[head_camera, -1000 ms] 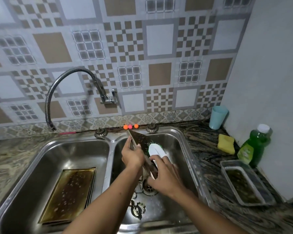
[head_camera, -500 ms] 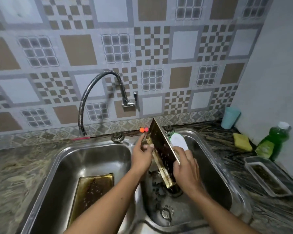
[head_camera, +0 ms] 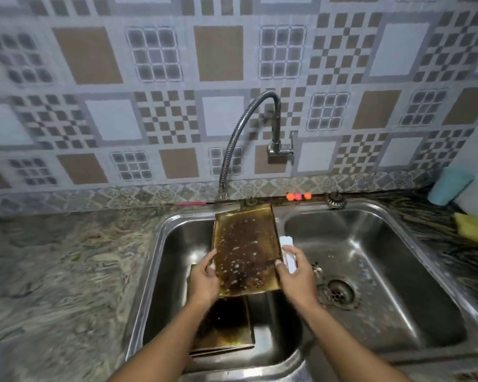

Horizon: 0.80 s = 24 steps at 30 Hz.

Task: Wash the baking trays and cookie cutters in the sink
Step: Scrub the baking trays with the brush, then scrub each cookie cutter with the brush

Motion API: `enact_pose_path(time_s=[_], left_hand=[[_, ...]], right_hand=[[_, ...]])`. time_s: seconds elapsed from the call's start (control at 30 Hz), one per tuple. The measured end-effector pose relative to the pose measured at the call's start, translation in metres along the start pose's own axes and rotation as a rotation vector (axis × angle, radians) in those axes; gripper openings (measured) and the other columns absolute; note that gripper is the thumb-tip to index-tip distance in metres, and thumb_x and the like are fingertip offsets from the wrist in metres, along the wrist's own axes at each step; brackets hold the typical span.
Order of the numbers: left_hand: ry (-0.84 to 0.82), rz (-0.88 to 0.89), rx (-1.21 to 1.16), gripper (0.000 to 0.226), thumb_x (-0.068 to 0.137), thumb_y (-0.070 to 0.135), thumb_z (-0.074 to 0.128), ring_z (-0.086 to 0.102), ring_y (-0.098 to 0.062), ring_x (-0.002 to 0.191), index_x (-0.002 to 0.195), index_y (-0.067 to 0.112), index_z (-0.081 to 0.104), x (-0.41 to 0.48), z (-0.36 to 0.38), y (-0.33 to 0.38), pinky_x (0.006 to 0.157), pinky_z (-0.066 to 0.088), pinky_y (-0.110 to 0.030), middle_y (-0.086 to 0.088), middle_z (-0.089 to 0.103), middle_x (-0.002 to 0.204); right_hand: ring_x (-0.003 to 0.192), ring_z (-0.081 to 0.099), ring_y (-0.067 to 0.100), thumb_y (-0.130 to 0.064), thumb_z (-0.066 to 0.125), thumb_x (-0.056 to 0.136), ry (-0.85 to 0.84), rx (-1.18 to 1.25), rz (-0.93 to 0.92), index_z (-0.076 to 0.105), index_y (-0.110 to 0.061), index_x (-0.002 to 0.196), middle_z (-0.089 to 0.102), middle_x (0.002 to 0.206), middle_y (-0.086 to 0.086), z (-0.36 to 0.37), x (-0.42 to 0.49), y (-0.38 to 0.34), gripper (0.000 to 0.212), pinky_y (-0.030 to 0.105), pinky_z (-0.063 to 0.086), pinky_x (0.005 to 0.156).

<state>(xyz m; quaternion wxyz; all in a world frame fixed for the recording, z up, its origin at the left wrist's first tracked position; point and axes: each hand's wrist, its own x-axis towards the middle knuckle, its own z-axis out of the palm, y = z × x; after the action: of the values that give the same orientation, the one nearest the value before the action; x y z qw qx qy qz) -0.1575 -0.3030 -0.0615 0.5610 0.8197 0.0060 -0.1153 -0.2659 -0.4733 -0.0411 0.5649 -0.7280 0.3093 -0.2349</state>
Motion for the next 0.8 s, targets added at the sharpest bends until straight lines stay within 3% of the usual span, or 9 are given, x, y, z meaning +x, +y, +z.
enact_pose_path(time_s=[0.13, 0.3, 0.37, 0.43, 0.47, 0.53, 0.63, 0.73, 0.8], left_hand=[[0.127, -0.097, 0.124, 0.04, 0.104, 0.011, 0.045, 0.06, -0.023, 0.119, 0.136, 0.029, 0.061, 0.001, -0.037, -0.043, 0.102, 0.047, -0.031, -0.006, 0.061, 0.139], [0.122, -0.166, 0.153, 0.041, 0.105, 0.011, 0.045, 0.059, -0.013, 0.094, 0.139, 0.029, 0.058, -0.005, -0.043, -0.078, 0.081, 0.048, -0.028, -0.006, 0.064, 0.132], [0.074, -0.182, 0.138, 0.042, 0.104, 0.011, 0.044, 0.061, -0.015, 0.095, 0.14, 0.029, 0.057, -0.006, -0.038, -0.089, 0.079, 0.051, -0.027, -0.006, 0.063, 0.131], [0.027, -0.208, 0.144, 0.045, 0.104, 0.008, 0.045, 0.061, -0.014, 0.092, 0.143, 0.029, 0.054, -0.007, -0.032, -0.099, 0.074, 0.049, -0.024, -0.001, 0.06, 0.123], [-0.002, -0.224, 0.153, 0.048, 0.103, 0.006, 0.045, 0.061, -0.014, 0.092, 0.145, 0.028, 0.051, -0.007, -0.029, -0.103, 0.074, 0.048, -0.024, -0.001, 0.059, 0.12], [-0.054, -0.241, 0.203, 0.052, 0.101, 0.006, 0.049, 0.06, -0.017, 0.099, 0.149, 0.028, 0.046, -0.006, -0.023, -0.108, 0.084, 0.049, -0.028, -0.006, 0.062, 0.125], [-0.075, -0.26, 0.345, 0.058, 0.095, 0.015, 0.058, 0.059, -0.025, 0.114, 0.149, 0.031, 0.045, -0.004, -0.014, -0.106, 0.099, 0.05, -0.036, -0.008, 0.059, 0.135], [-0.075, -0.268, 0.661, 0.064, 0.09, 0.031, 0.063, 0.038, -0.031, 0.138, 0.148, 0.042, 0.04, -0.006, -0.004, -0.093, 0.109, 0.04, -0.047, -0.005, 0.04, 0.153], [-0.057, -0.248, 0.68, 0.066, 0.09, 0.037, 0.063, 0.027, -0.032, 0.145, 0.15, 0.042, 0.036, -0.01, 0.007, -0.078, 0.114, 0.033, -0.051, -0.004, 0.031, 0.16]], right_hand=[[0.101, 0.063, 0.019, -0.015, 0.067, 0.09, -0.06, -0.151, 0.089, 0.066, -0.025, 0.112, 0.067, 0.116, -0.001, 0.026, -0.012, 0.021, 0.023, 0.029, 0.051, 0.089], [0.097, 0.062, 0.016, -0.017, 0.064, 0.093, -0.121, -0.21, 0.131, 0.065, -0.028, 0.109, 0.066, 0.113, 0.0, 0.032, -0.024, 0.032, 0.019, 0.019, 0.047, 0.075], [0.093, 0.059, 0.012, -0.016, 0.062, 0.095, -0.153, -0.232, 0.144, 0.065, -0.026, 0.111, 0.062, 0.109, -0.004, 0.03, -0.026, 0.034, 0.019, 0.005, 0.041, 0.063], [0.09, 0.057, 0.009, -0.016, 0.062, 0.096, -0.159, -0.245, 0.136, 0.066, -0.026, 0.111, 0.059, 0.108, -0.006, 0.025, -0.025, 0.036, 0.019, 0.004, 0.042, 0.061], [0.089, 0.057, 0.008, -0.017, 0.062, 0.095, -0.154, -0.256, 0.125, 0.067, -0.027, 0.11, 0.059, 0.109, -0.006, 0.022, -0.024, 0.037, 0.019, 0.01, 0.046, 0.065], [0.085, 0.057, 0.003, -0.016, 0.062, 0.095, -0.153, -0.253, 0.125, 0.068, -0.028, 0.108, 0.059, 0.111, -0.006, 0.015, -0.023, 0.037, 0.019, 0.024, 0.052, 0.072], [0.089, 0.058, 0.002, -0.012, 0.063, 0.094, -0.151, -0.197, 0.119, 0.069, -0.027, 0.103, 0.062, 0.114, -0.003, 0.002, -0.018, 0.035, 0.019, 0.03, 0.056, 0.08], [0.091, 0.062, 0.011, -0.01, 0.062, 0.093, -0.088, -0.136, 0.073, 0.07, -0.028, 0.096, 0.066, 0.109, -0.002, -0.016, -0.008, 0.025, 0.02, 0.016, 0.051, 0.07], [0.089, 0.064, 0.012, -0.005, 0.061, 0.091, -0.018, -0.072, 0.052, 0.071, -0.026, 0.089, 0.07, 0.103, -0.001, -0.034, 0.006, 0.021, 0.023, 0.007, 0.045, 0.062]])
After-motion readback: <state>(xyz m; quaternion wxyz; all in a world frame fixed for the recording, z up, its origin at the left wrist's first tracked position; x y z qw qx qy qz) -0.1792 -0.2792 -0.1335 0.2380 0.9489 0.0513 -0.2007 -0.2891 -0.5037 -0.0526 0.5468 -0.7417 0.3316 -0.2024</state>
